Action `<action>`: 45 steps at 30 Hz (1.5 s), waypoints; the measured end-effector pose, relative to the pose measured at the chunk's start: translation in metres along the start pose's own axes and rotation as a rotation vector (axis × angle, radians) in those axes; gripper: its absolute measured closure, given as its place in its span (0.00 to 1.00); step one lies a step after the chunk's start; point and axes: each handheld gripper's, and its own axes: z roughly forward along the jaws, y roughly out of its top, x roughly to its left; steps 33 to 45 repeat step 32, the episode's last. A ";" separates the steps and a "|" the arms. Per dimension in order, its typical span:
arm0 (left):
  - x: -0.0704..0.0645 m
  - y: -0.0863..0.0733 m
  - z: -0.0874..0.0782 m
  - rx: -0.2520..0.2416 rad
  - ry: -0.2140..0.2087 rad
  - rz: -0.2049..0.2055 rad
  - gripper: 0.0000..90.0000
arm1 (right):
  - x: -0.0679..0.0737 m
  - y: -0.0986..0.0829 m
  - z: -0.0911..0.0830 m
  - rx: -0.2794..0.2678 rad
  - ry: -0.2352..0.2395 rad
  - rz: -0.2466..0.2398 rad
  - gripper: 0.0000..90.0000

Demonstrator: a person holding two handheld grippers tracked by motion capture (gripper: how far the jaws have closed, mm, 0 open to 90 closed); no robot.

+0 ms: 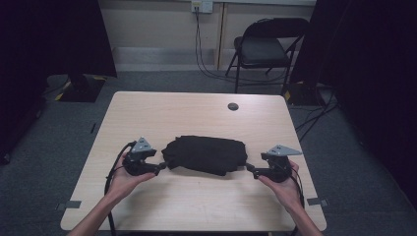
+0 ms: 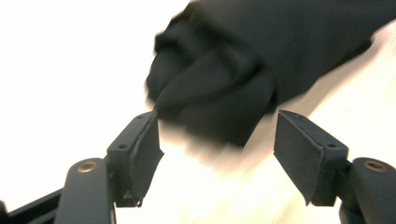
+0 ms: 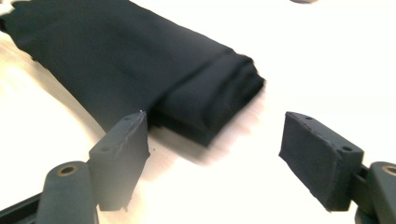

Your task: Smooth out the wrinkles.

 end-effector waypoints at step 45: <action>0.035 -0.076 -0.004 0.020 0.170 -0.141 0.14 | -0.035 -0.063 0.003 0.113 -0.228 0.083 0.15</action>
